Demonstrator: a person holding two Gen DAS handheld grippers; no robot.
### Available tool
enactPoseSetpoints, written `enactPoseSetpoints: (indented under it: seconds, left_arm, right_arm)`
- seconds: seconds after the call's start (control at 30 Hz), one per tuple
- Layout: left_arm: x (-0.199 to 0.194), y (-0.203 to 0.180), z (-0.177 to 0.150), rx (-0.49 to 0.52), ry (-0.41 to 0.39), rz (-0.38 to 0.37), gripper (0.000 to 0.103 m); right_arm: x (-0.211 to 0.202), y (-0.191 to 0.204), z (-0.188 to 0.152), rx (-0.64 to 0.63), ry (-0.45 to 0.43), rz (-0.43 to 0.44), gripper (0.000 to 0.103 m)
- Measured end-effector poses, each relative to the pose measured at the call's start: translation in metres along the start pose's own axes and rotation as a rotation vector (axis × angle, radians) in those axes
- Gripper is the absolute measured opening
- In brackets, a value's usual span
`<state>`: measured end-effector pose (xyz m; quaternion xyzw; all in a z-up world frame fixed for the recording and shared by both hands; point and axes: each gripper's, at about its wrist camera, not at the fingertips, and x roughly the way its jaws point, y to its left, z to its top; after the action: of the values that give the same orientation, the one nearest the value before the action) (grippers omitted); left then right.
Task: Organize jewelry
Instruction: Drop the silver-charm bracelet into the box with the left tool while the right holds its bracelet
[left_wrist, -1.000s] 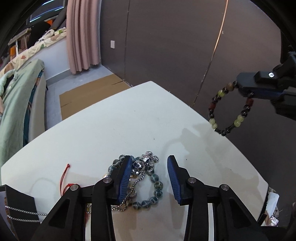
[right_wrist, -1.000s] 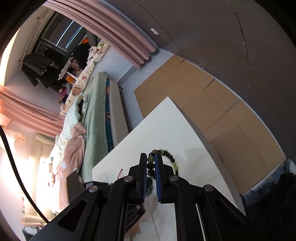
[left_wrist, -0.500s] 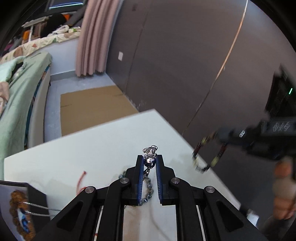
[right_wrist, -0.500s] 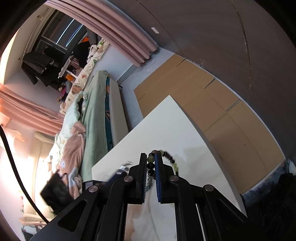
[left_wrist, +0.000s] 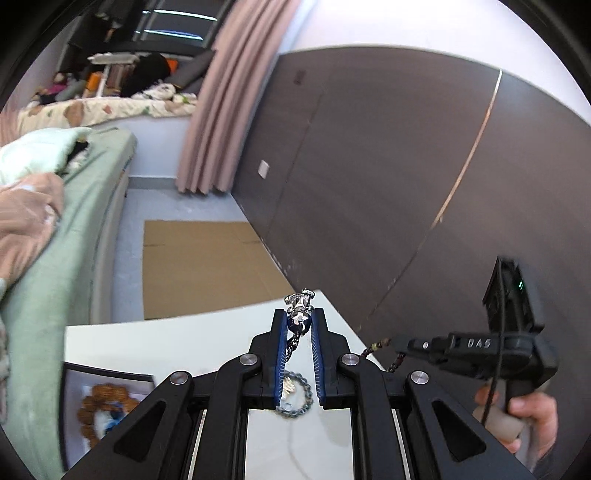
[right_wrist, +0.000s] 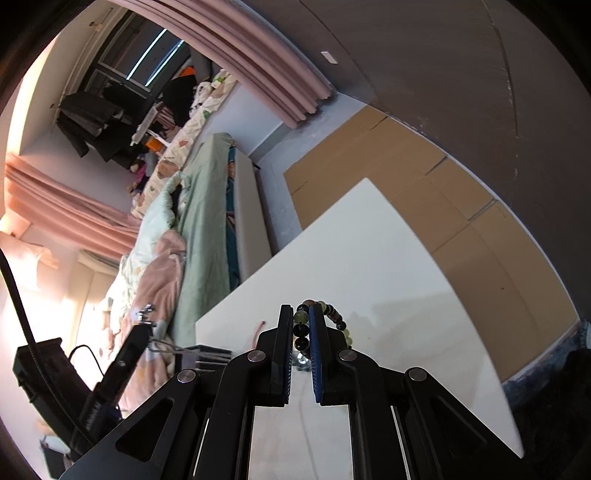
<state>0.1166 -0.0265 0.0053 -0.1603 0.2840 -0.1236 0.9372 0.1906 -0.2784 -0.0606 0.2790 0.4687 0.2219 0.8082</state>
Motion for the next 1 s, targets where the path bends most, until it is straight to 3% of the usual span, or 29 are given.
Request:
enactPoseSetpoints:
  seconds: [0.27,0.57,0.77,1.0]
  left_arm:
    - [-0.067,0.019,0.026,-0.074,-0.142,0.02,0.013]
    - [-0.147,0.032,0.057,-0.121,-0.32,0.017,0.013]
    - [-0.165,0.037,0.065,-0.119,-0.357,0.013,0.013]
    - [-0.15,0.056,0.061,-0.145,-0.297,0.039,0.013]
  right_arm:
    - [0.005,0.03,-0.011,-0.049,-0.027,0.079,0.01]
    - [0.035,0.056,-0.025,-0.092,0.019,0.076,0.01]
    - [0.045,0.071,-0.028,-0.124,0.031,0.09,0.01]
    - [0.057,0.09,-0.031,-0.152,0.035,0.114,0.01]
